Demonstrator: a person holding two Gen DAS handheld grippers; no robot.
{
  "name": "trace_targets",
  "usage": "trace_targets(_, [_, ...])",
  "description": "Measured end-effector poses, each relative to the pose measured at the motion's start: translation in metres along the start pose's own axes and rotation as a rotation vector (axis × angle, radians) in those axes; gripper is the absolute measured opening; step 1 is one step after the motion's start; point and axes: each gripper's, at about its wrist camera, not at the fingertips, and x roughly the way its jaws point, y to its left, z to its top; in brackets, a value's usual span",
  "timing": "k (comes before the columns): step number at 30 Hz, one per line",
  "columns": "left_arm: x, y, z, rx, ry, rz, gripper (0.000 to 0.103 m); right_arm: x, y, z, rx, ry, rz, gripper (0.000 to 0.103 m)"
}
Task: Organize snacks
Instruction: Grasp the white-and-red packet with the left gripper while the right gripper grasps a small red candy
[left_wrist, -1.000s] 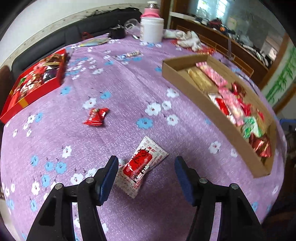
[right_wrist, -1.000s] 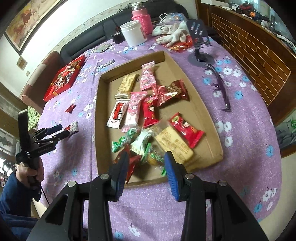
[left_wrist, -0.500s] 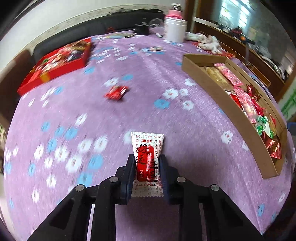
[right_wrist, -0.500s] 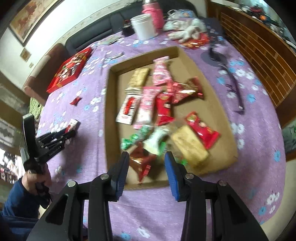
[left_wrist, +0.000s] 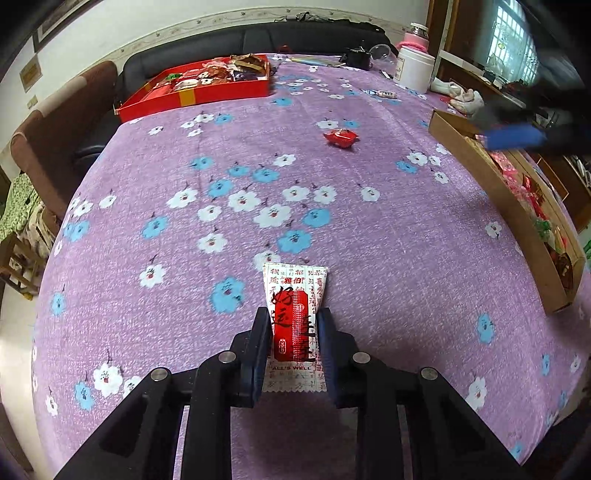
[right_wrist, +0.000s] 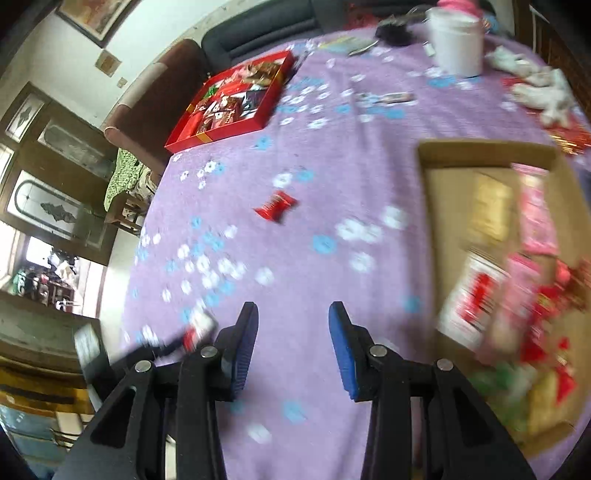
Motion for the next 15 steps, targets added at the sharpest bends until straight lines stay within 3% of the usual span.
trace_targets(8, [-0.003,0.003,-0.004,0.026,-0.008,-0.026,0.026,0.072,0.013,0.054,0.158,0.04,-0.039,0.039])
trace_targets(15, [-0.002,0.007,-0.003,0.039,-0.012,-0.053,0.026,0.101,0.018,0.078,0.177,0.059,-0.137,0.039])
